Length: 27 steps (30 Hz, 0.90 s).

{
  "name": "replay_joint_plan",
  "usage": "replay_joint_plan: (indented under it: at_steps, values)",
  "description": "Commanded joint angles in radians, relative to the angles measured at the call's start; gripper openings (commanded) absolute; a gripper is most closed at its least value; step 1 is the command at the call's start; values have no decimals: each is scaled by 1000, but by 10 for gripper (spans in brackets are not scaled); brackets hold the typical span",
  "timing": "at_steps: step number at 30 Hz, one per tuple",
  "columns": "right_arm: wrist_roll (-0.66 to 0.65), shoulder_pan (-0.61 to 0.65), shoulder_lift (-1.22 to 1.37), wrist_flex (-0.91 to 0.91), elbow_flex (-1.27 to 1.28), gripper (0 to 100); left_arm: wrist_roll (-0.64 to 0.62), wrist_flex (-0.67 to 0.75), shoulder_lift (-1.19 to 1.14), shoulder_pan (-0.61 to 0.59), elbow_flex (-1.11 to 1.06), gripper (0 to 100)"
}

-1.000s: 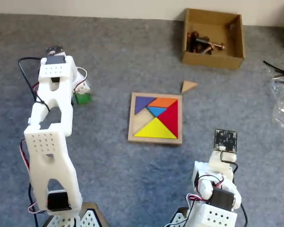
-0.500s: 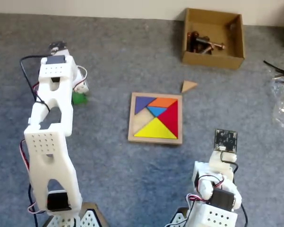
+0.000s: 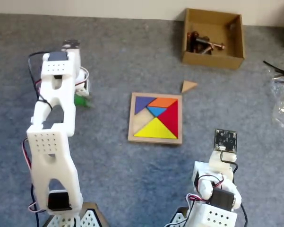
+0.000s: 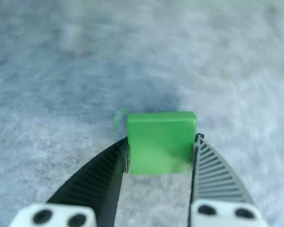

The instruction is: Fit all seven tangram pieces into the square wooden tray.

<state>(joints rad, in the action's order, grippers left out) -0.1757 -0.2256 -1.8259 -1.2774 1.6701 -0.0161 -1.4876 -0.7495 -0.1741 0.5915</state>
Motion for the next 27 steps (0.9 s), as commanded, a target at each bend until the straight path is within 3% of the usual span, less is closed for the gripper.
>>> replay_joint_plan:
  at_steps: [1, 12, 27]
  values:
    - [8, -15, -10, 30, 108, 9, 86, -58, 35, 42, 76, 118]
    - [8, -15, -10, 30, 108, 9, 377, -262, 42, 156, 203, 118]
    - [8, -15, -10, 30, 108, 9, 384, -270, 44, 450, 236, 31]
